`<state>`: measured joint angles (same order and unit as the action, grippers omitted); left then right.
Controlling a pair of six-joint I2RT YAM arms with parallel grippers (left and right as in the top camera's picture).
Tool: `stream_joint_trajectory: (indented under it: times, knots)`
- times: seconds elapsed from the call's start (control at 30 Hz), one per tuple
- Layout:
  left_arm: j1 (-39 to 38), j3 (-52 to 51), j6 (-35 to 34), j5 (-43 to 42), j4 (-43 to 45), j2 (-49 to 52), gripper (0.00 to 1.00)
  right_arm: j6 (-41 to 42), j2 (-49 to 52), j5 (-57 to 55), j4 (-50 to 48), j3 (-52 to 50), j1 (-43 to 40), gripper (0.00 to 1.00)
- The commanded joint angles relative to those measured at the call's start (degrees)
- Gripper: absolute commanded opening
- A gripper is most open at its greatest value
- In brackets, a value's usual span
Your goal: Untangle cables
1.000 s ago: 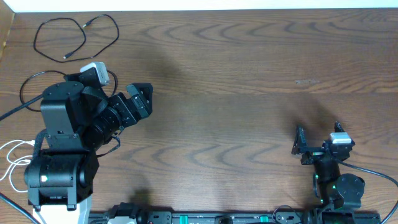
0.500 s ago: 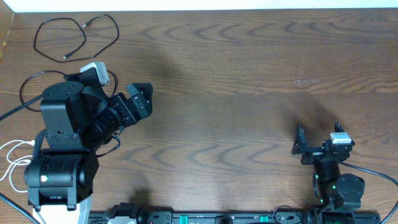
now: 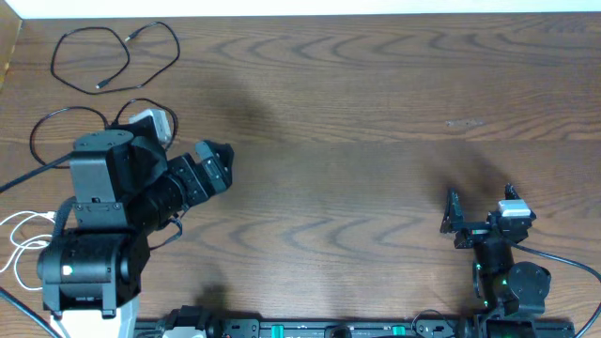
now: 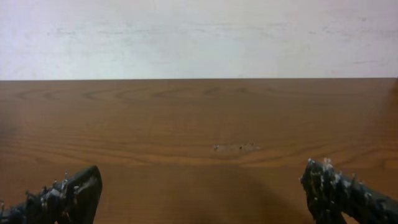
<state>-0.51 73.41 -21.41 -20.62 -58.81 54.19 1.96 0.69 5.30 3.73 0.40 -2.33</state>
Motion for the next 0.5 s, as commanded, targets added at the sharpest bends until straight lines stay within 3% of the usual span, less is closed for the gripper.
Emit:
stream_joint_trajectory:
  times: [0.0, 0.17, 0.47]
  knots:
    - [-0.79, -3.56, 8.17, 0.81, -0.46, -3.87, 0.96, 0.11, -0.37, -0.66, 0.31, -0.09, 0.28, 0.99]
    - [-1.81, -9.64, 16.70, 0.81, 0.96, -12.46, 0.96, 0.11, -0.35, -0.66, 0.31, -0.09, 0.28, 0.99]
    - [-1.84, -14.12, 19.91, 1.22, 0.72, -27.23, 0.98, 0.11, -0.35, -0.66, 0.31, -0.09, 0.28, 0.99]
